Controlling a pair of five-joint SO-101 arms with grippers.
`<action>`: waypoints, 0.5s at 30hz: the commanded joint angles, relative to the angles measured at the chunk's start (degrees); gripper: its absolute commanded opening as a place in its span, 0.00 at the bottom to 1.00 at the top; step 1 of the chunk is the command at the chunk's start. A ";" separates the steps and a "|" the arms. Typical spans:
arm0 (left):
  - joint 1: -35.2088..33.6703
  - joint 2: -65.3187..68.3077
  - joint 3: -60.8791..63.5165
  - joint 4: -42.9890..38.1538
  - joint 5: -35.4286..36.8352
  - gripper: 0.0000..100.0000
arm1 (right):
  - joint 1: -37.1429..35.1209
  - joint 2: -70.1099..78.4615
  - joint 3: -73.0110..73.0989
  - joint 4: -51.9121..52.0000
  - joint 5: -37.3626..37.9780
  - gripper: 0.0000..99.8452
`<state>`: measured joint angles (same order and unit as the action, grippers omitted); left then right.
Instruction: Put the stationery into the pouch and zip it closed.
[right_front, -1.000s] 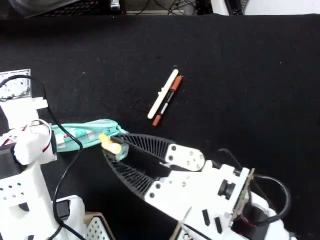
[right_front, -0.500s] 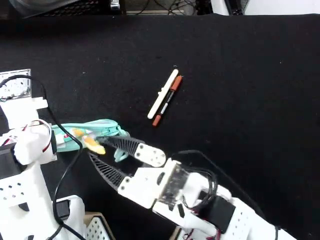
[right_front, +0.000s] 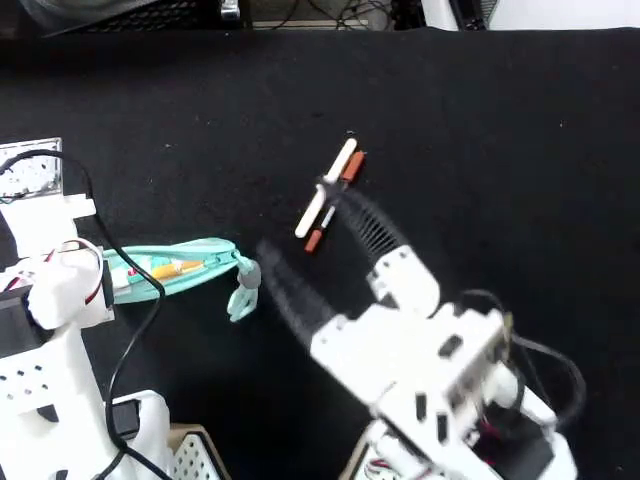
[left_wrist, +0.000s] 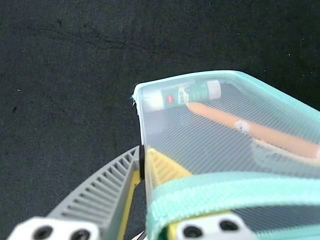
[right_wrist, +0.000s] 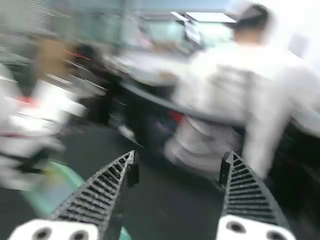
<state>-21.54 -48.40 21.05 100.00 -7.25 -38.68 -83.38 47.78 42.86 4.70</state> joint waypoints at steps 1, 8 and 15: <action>1.19 0.97 -1.10 0.70 -0.44 0.03 | 14.95 6.55 6.20 -0.35 -7.65 0.27; 1.27 1.05 -1.10 0.35 -0.44 0.03 | 24.62 30.55 11.74 -10.11 -15.74 0.27; 1.27 1.05 -1.10 0.35 -0.53 0.03 | 24.44 60.26 1.36 -18.73 -16.88 0.27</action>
<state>-21.19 -48.22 21.05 100.00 -7.25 -14.86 -35.12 56.13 28.18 -11.03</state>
